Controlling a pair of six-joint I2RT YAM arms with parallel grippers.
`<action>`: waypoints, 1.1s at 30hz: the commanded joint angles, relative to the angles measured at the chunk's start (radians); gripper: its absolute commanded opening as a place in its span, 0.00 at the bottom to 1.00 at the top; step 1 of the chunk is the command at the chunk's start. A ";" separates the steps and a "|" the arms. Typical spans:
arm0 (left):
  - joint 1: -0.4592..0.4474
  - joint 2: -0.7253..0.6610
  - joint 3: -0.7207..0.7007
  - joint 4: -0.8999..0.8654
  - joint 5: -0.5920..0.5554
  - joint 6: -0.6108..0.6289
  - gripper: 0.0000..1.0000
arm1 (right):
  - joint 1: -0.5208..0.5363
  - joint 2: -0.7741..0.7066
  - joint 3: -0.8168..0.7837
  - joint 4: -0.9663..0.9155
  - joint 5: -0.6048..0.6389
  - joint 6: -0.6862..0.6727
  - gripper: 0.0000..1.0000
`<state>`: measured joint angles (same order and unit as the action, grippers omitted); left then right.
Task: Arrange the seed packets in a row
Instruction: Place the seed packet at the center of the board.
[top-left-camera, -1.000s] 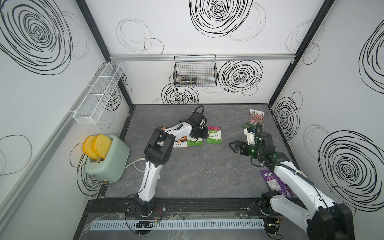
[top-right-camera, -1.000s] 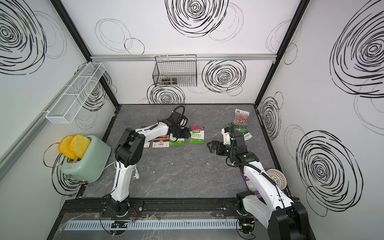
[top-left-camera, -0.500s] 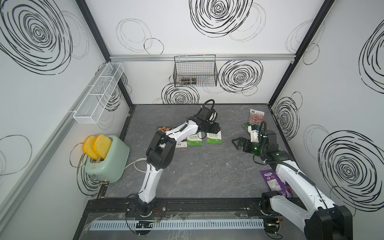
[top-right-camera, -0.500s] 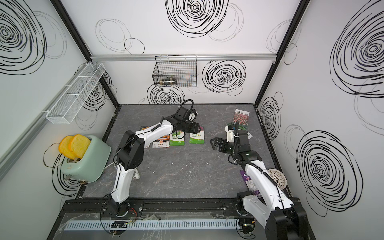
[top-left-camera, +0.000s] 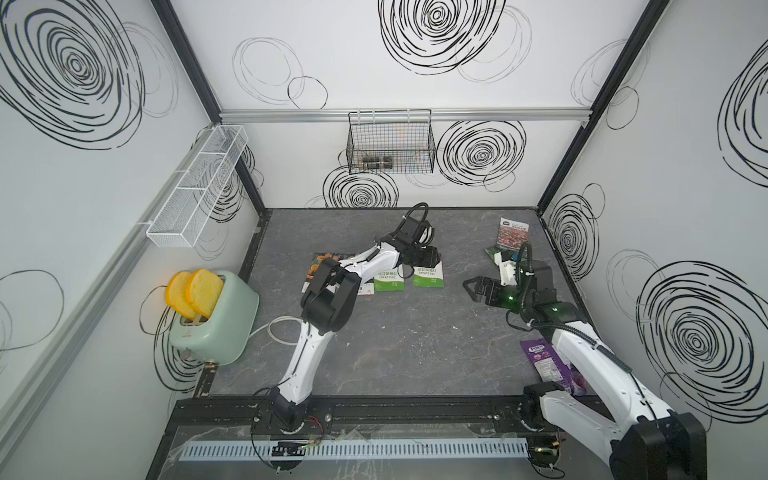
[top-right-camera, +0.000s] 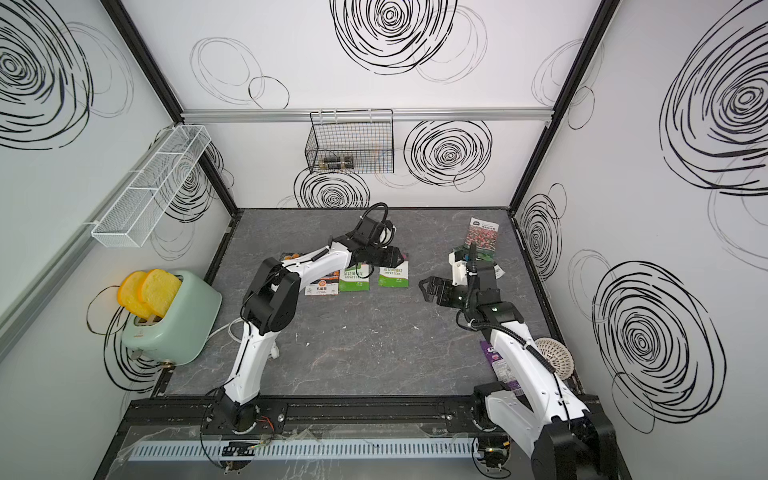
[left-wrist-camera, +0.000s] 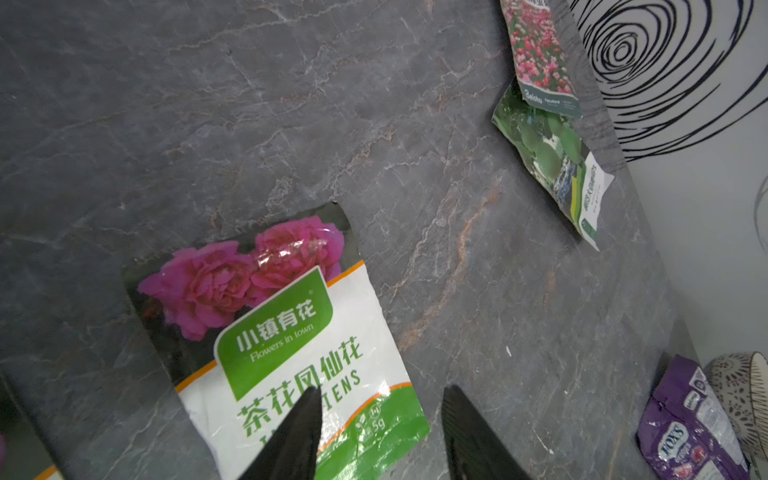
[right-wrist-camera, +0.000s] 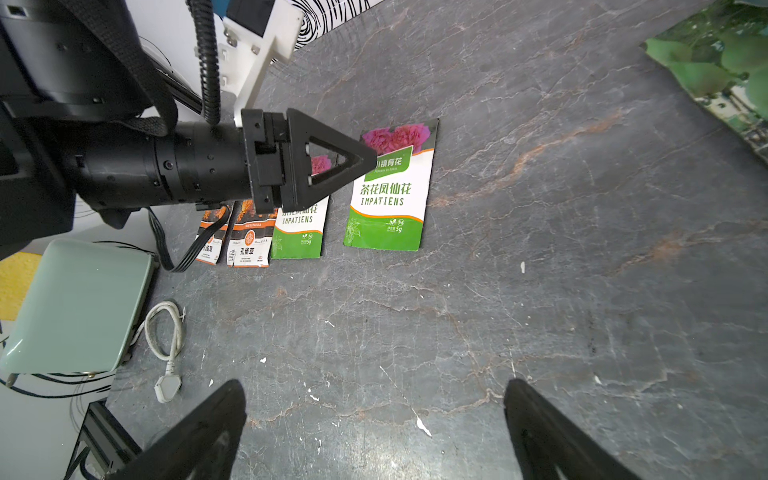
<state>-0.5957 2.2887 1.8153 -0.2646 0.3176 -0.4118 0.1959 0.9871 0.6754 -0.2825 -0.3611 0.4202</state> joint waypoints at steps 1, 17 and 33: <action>0.023 0.037 0.032 0.047 0.003 -0.012 0.51 | 0.015 -0.005 0.022 -0.028 0.028 -0.021 0.98; 0.034 0.078 -0.042 0.059 -0.016 -0.036 0.50 | 0.032 0.028 0.044 -0.038 0.051 -0.037 0.98; 0.037 0.049 -0.119 0.059 -0.038 -0.040 0.49 | 0.033 0.024 0.043 -0.041 0.056 -0.038 0.98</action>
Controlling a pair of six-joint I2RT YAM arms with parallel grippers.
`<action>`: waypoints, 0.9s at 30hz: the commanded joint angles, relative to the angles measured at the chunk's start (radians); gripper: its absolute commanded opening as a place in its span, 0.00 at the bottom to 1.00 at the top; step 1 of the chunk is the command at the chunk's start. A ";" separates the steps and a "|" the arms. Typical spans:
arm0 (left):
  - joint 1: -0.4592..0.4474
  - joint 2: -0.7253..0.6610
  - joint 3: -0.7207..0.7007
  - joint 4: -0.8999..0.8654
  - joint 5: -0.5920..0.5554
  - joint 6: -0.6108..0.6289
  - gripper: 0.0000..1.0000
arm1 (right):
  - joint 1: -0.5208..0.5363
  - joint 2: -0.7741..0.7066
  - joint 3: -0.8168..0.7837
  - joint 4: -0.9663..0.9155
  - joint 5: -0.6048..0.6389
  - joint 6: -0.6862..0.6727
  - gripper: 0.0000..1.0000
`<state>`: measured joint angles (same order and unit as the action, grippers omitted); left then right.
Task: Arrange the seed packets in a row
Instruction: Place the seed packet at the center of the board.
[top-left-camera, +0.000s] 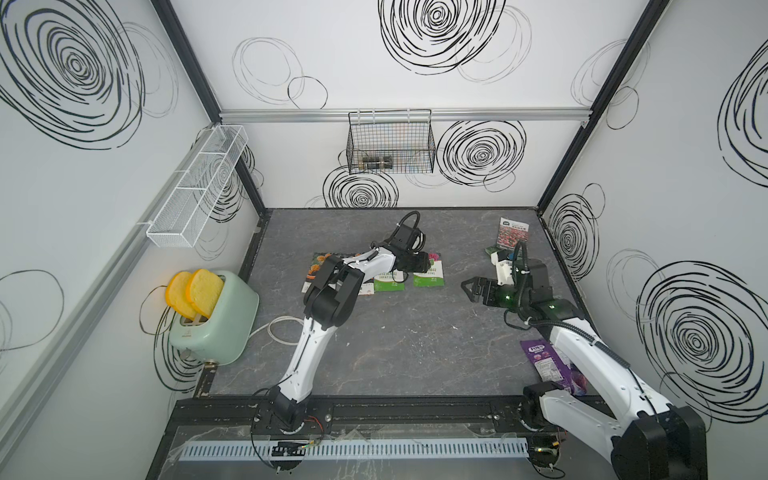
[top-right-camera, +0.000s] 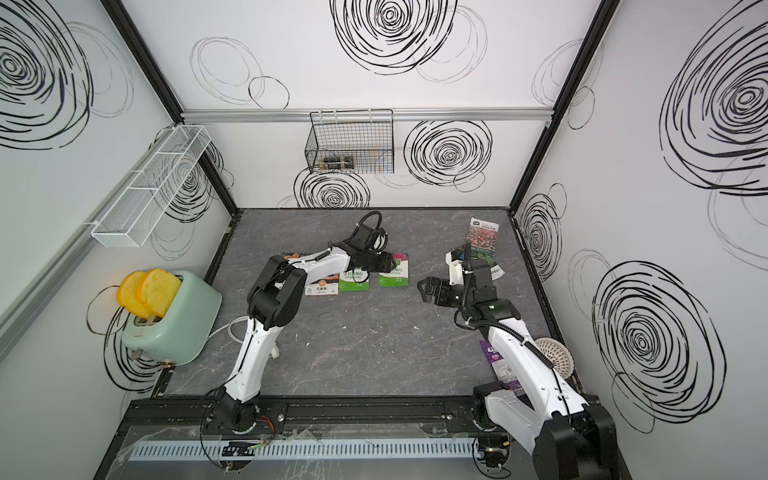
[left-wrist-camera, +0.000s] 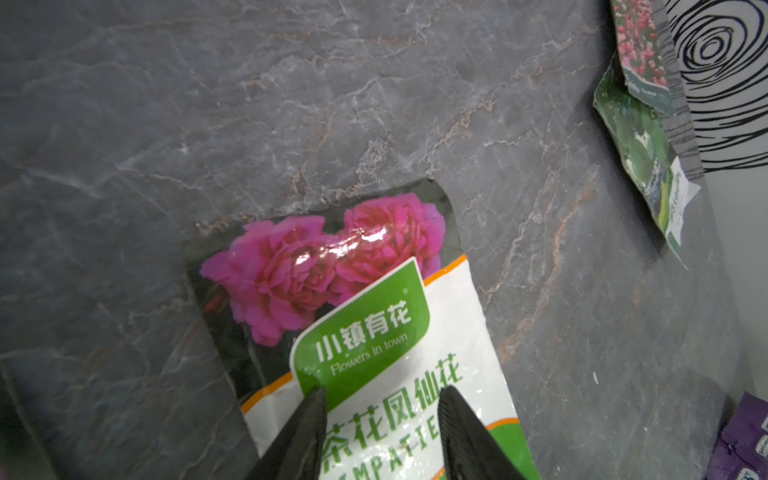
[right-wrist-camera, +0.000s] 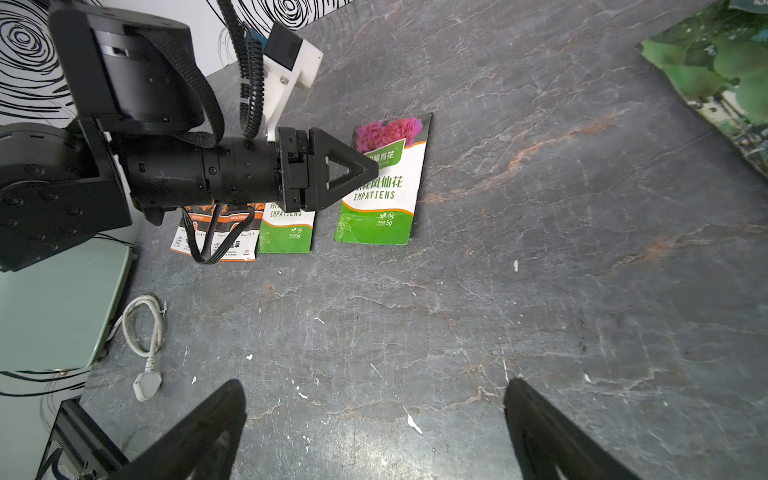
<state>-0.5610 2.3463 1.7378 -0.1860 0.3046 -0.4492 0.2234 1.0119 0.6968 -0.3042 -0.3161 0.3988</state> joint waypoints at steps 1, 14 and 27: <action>0.004 -0.014 -0.050 -0.019 -0.028 -0.001 0.49 | 0.005 -0.002 0.021 -0.019 0.011 -0.018 0.98; 0.027 -0.069 -0.135 -0.015 -0.025 0.018 0.48 | -0.001 -0.023 0.000 -0.013 0.008 -0.005 0.98; 0.029 -0.117 -0.119 0.008 0.004 0.018 0.56 | -0.018 -0.033 0.008 -0.030 0.004 0.003 0.98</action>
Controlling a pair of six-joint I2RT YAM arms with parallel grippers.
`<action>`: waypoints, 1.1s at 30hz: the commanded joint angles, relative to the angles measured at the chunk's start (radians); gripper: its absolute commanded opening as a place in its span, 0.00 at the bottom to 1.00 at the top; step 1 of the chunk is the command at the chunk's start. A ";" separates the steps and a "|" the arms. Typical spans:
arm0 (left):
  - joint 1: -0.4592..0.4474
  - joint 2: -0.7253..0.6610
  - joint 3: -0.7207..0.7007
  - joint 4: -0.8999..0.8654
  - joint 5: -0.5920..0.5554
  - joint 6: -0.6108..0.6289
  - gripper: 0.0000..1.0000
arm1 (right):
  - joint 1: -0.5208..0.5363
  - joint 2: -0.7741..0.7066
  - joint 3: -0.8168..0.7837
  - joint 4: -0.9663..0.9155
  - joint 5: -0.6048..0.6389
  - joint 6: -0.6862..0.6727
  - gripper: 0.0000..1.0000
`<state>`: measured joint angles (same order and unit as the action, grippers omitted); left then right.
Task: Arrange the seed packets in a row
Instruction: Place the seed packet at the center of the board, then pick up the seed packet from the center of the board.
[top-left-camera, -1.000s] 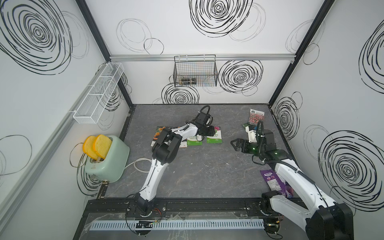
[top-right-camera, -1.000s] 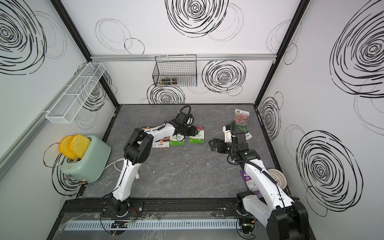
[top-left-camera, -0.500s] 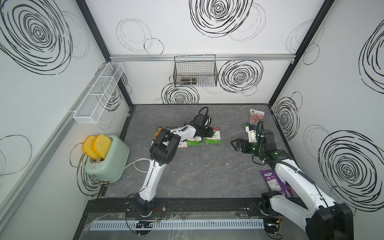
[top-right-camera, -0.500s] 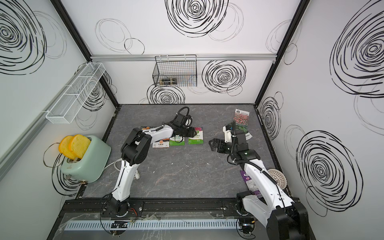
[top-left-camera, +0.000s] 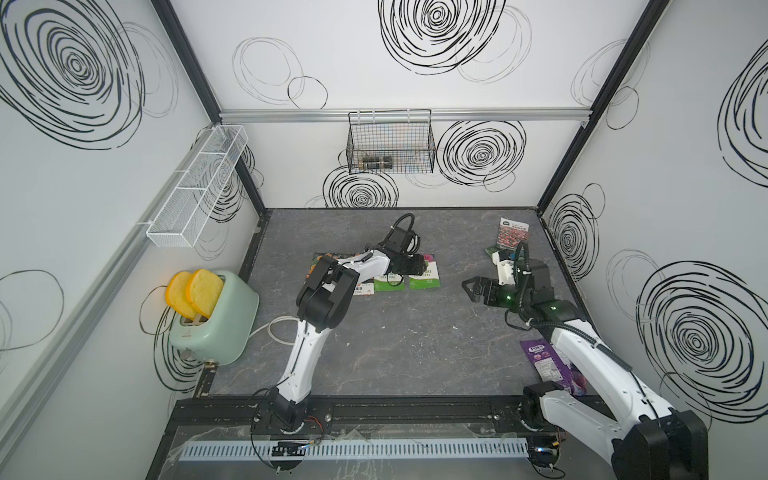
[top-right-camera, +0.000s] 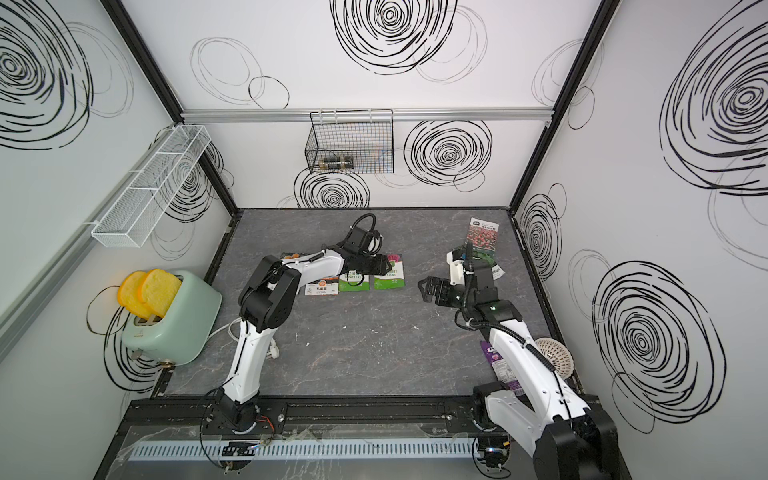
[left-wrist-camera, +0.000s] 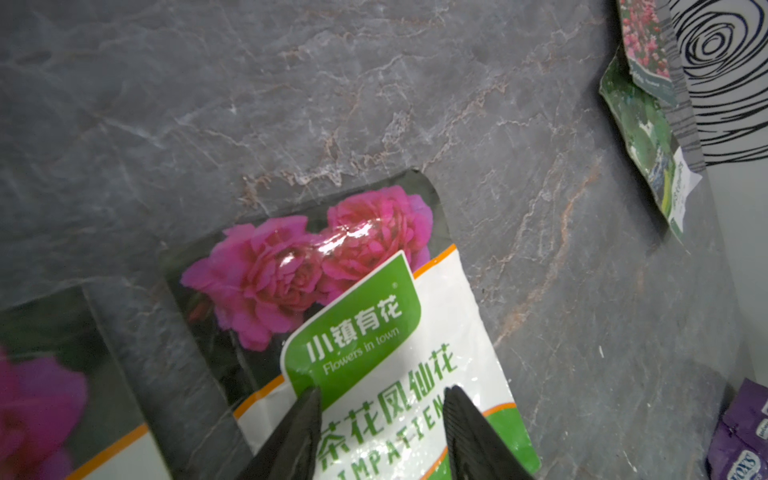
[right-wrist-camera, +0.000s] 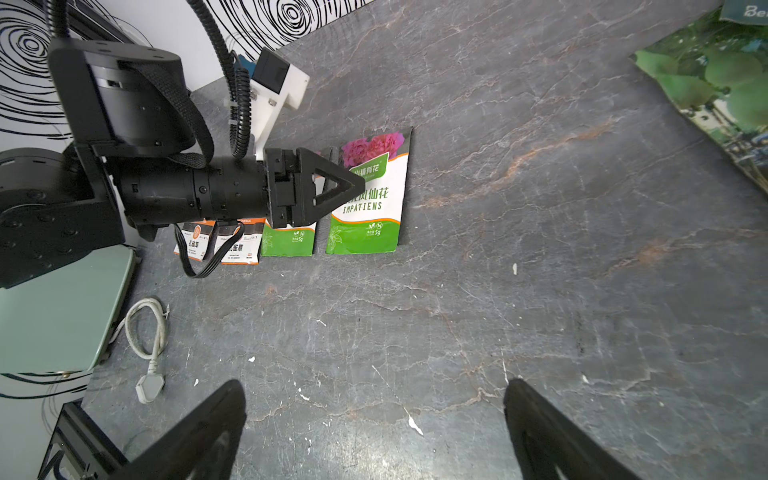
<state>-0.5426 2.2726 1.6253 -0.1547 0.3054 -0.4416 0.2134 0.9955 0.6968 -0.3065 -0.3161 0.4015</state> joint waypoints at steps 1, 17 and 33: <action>0.010 -0.055 -0.005 -0.016 0.012 0.011 0.58 | -0.009 -0.017 0.015 -0.029 0.002 0.002 0.98; 0.015 -0.375 -0.151 0.191 0.203 -0.048 0.69 | -0.075 0.432 0.331 0.140 -0.031 0.222 0.98; -0.052 -0.443 -0.400 0.445 0.201 -0.136 0.99 | -0.515 0.635 0.270 0.255 -0.224 0.579 0.98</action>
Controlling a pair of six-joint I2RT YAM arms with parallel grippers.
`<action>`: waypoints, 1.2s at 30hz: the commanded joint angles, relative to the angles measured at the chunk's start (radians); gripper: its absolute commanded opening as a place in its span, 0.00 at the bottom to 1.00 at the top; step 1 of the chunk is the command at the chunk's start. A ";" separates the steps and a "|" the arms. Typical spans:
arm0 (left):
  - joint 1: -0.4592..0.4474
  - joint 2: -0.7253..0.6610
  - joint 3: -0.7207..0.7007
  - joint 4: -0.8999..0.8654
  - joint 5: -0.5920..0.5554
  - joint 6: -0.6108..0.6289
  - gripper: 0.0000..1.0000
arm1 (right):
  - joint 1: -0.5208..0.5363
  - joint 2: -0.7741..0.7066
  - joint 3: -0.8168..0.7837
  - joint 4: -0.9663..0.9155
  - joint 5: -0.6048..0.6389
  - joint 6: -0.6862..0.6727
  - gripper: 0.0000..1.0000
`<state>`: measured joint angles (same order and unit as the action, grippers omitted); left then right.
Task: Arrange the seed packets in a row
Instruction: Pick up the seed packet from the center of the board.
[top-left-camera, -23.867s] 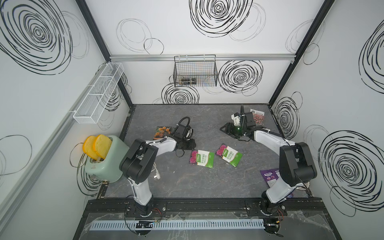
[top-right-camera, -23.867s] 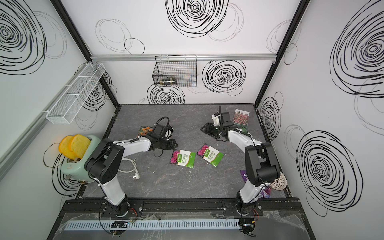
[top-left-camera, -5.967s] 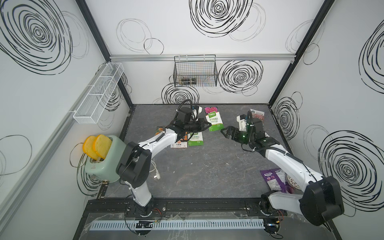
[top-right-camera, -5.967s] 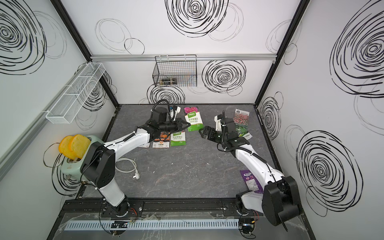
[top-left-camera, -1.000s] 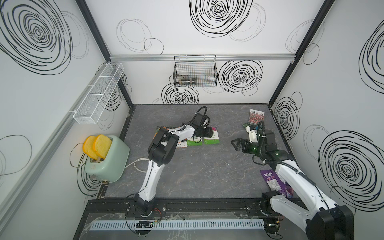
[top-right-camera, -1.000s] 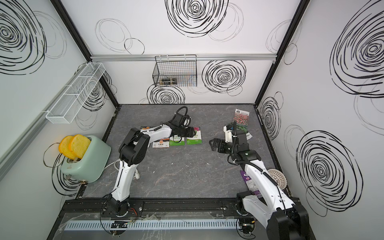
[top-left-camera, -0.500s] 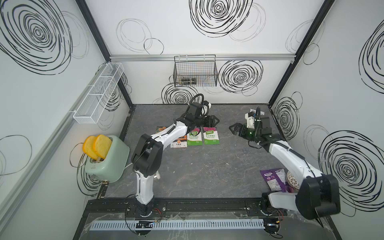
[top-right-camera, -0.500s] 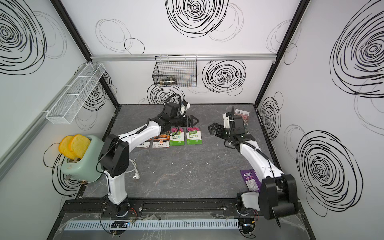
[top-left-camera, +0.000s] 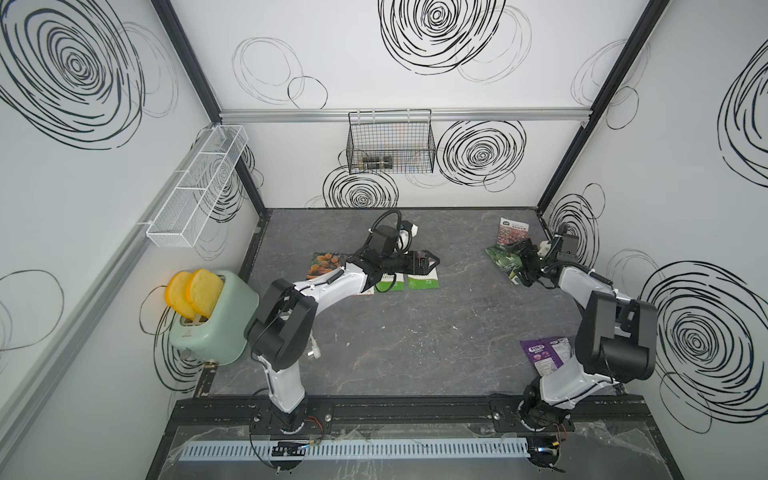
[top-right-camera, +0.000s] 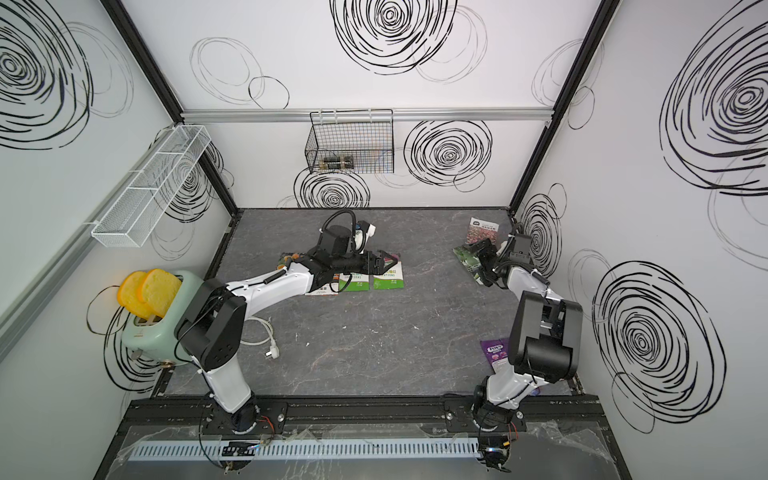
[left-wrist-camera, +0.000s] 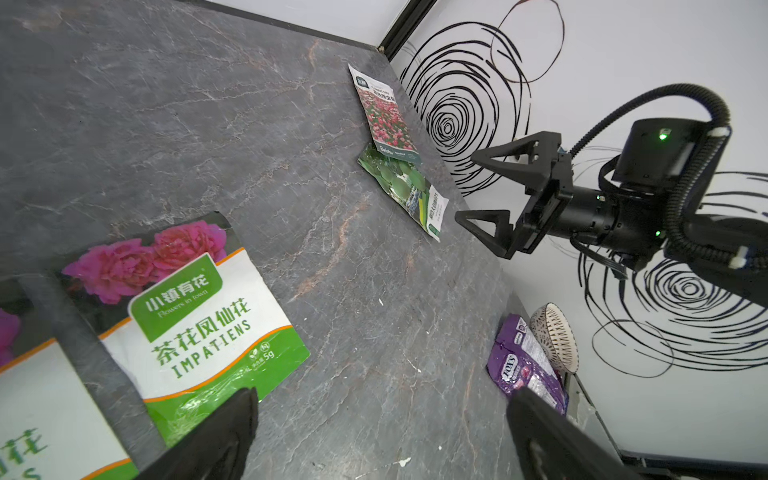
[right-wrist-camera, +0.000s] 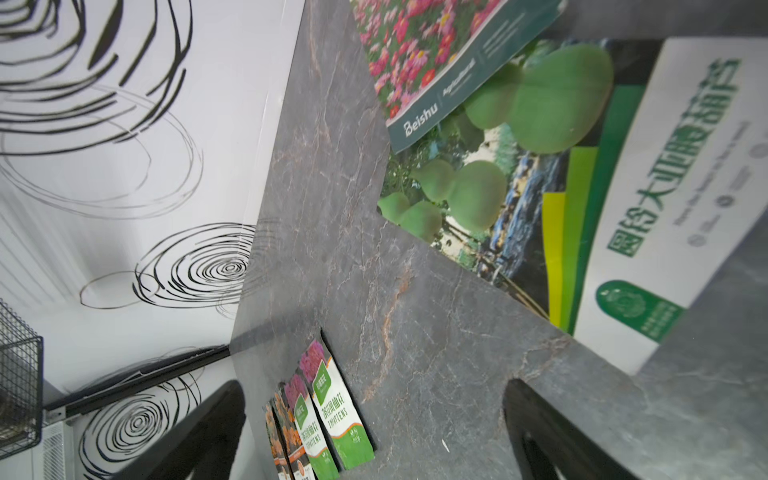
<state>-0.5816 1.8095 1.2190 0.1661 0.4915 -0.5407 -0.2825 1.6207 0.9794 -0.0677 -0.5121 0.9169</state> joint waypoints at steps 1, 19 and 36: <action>-0.018 0.031 0.012 0.133 0.020 -0.045 0.99 | -0.029 0.012 -0.028 0.021 -0.027 0.070 0.98; -0.037 0.141 0.097 0.178 0.038 -0.112 0.96 | -0.047 0.048 -0.200 0.159 -0.019 0.196 0.96; -0.034 0.164 0.132 0.129 0.044 -0.086 0.97 | -0.024 0.115 -0.169 0.192 0.199 0.317 0.70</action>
<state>-0.6170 1.9499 1.3209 0.2863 0.5186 -0.6365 -0.3180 1.7130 0.7956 0.1436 -0.4061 1.1732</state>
